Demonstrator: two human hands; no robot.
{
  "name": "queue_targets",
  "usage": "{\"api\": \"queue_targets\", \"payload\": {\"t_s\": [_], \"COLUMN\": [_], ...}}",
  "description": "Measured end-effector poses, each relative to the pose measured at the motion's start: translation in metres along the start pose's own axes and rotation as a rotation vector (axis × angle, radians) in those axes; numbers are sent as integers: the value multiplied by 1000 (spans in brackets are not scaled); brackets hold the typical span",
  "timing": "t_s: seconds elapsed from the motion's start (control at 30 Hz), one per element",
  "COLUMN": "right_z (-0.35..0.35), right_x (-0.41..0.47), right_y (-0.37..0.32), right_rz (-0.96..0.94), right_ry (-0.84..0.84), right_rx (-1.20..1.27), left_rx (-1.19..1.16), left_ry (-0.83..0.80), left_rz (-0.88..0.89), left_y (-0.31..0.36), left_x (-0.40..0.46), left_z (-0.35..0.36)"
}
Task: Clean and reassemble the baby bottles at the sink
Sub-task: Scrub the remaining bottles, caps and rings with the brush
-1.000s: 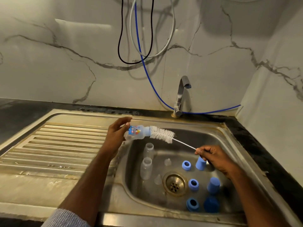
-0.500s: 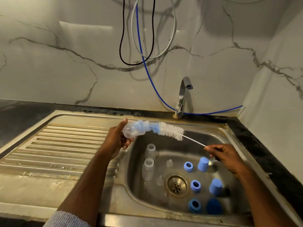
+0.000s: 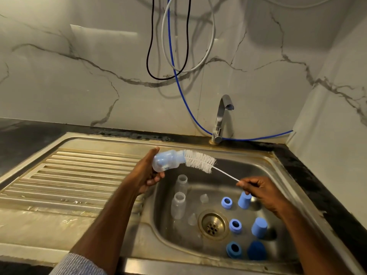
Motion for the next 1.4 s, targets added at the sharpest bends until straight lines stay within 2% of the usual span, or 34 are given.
{"api": "queue_targets", "payload": {"t_s": [0.07,0.13,0.3,0.37,0.47,0.53,0.6,0.77,0.93,1.0,1.17,1.27,1.4], "right_z": [5,11,5,5,5,4,3,-5,-16,-16,-28,-36,-12], "right_x": [-1,0,10,11,11,10,9,2,10,12,10,7,8], "right_y": [-2,-2,-6,-4,1,2,-1,-9,-6,-4,-21,-21,-31], "right_rz": [-11,-10,-79,-77,-66,-58,-60,-51,8,-1,-196,-176,-196], "right_ry": [-89,-133,9,20,7,1,-3,68,193,222,282,258,197], "right_rx": [-109,-201,-237,-239,-258,-270,-252,-255,-752,-838,-652,-481,-469], "left_rx": [37,142,315,236,86,126,240,466,555,574,449,273,338], "left_ry": [0,69,248,226,111,54,64,211,290,301,309,261,246], "left_rz": [32,92,251,319,408,465,492,448,456,435,399,326,232], "left_y": [6,14,35,43,53,56,55,50,47,43,46,46,31], "left_x": [-1,-5,-13,-17,-22,-23,-22,-20,-15,-11,-13,-14,-8], "left_z": [-4,-13,-18,-12,-9,-10,-9,-5,2,4,-8,-30,-21]}}
Point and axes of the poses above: each hand's wrist, its own x-axis towards the middle knuckle, its own z-axis out of the palm, y = z × x, the point moved 10 cm from there along x, towards the middle knuckle, and after that the axes turned 4 degrees about -z, right-handed, at the moved point
